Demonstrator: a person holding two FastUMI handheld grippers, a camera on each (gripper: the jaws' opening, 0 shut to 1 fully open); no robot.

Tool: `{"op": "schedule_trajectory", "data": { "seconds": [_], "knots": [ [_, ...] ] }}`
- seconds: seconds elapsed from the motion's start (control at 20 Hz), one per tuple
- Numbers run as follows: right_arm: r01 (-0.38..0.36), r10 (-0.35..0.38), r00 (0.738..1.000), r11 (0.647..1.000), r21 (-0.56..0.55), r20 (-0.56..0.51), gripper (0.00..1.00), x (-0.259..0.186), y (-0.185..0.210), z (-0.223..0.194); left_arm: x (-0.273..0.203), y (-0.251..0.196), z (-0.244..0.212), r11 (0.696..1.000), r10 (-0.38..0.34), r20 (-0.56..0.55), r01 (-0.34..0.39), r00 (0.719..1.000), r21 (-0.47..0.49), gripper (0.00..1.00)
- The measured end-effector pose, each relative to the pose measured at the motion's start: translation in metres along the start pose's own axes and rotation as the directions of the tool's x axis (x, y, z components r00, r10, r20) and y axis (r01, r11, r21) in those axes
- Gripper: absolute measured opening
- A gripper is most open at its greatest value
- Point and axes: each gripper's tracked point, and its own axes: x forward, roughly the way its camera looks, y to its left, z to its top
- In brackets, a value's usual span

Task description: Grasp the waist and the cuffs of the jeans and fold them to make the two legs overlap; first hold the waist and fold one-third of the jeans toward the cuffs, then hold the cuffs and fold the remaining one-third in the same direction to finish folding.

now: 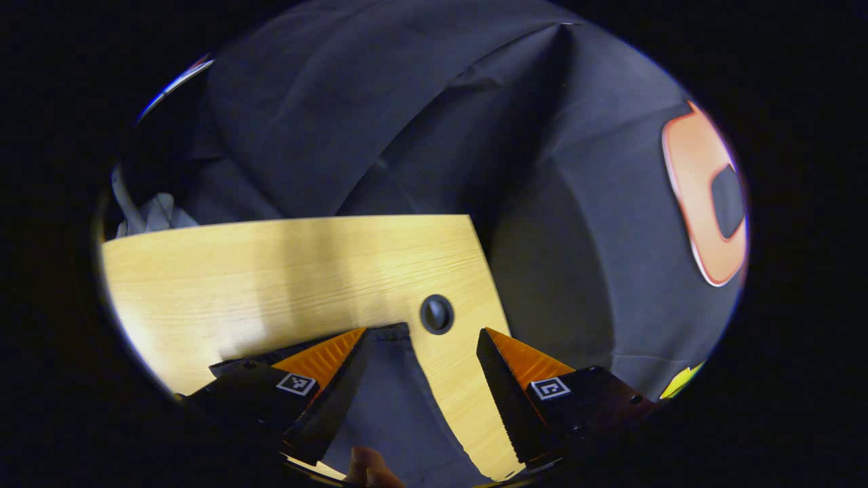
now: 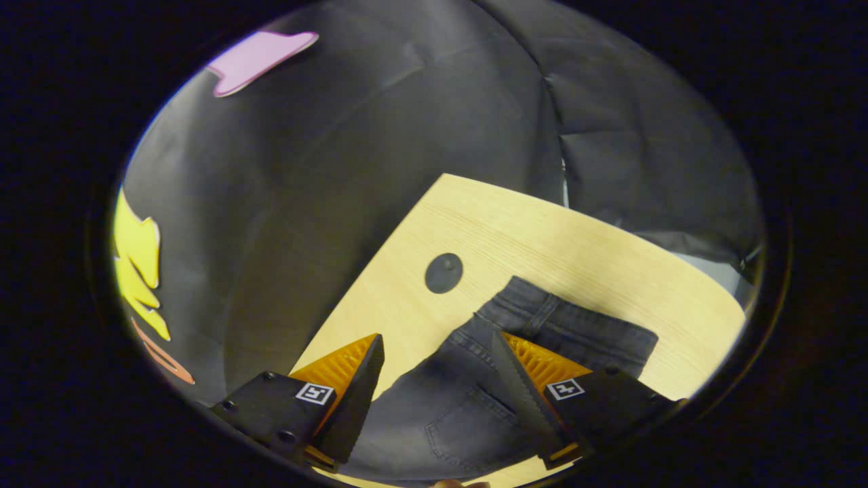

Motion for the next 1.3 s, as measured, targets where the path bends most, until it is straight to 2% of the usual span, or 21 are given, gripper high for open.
{"op": "schedule_trajectory", "data": {
  "seconds": [0.15,0.25,0.4,0.5,0.65,0.7,0.8,0.9,1.0,1.15,1.2,1.3],
  "knots": [
    [-0.046,0.050,0.997,0.997,-0.066,0.052,0.98,-0.031,0.017,0.013,-0.041,-0.029,0.009,0.977,-0.094,0.055,0.082,0.994,0.194,0.99],
    [-0.073,0.086,0.991,0.990,-0.120,0.106,0.98,-0.058,0.029,0.026,-0.073,-0.046,0.009,0.937,-0.156,0.090,0.119,0.984,0.328,0.99],
    [-0.096,0.148,0.968,0.964,-0.246,0.204,0.97,-0.106,0.044,0.047,-0.125,-0.086,0.012,0.867,-0.262,0.144,0.167,0.954,0.469,0.99],
    [-0.086,0.191,0.942,0.932,-0.351,0.277,0.98,-0.138,0.051,0.060,-0.164,-0.106,0.012,0.800,-0.325,0.188,0.163,0.927,0.578,0.98],
    [-0.034,0.241,0.899,0.871,-0.490,0.366,0.98,-0.179,0.055,0.074,-0.219,-0.128,-0.008,0.646,-0.407,0.252,0.082,0.878,0.759,0.98],
    [-0.017,0.248,0.891,0.855,-0.518,0.380,0.97,-0.188,0.050,0.074,-0.237,-0.141,-0.019,0.602,-0.450,0.258,0.077,0.855,0.795,0.98],
    [0.000,0.234,0.896,0.850,-0.527,0.377,0.97,-0.198,0.035,0.068,-0.276,-0.161,-0.036,0.545,-0.538,0.259,0.096,0.802,0.833,0.98],
    [0.010,0.180,0.922,0.875,-0.485,0.343,0.97,-0.191,0.011,0.056,-0.321,-0.167,-0.055,0.490,-0.607,0.252,0.106,0.754,0.865,1.00],
    [0.009,0.112,0.953,0.918,-0.396,0.281,0.97,-0.176,-0.019,0.040,-0.361,-0.162,-0.079,0.456,-0.638,0.236,0.113,0.733,0.883,0.98],
    [-0.032,0.054,0.990,0.986,-0.166,0.129,0.98,-0.154,-0.057,0.012,-0.407,-0.160,-0.105,0.437,-0.676,0.216,0.147,0.704,0.887,0.98],
    [-0.030,0.036,0.996,0.997,-0.074,0.087,0.98,-0.142,-0.070,0.005,-0.417,-0.163,-0.114,0.430,-0.684,0.210,0.153,0.699,0.889,0.98],
    [-0.021,0.019,1.000,0.996,0.092,0.021,0.98,-0.120,-0.092,-0.008,-0.431,-0.155,-0.128,0.422,-0.685,0.200,0.157,0.701,0.893,0.98]
  ]
}}
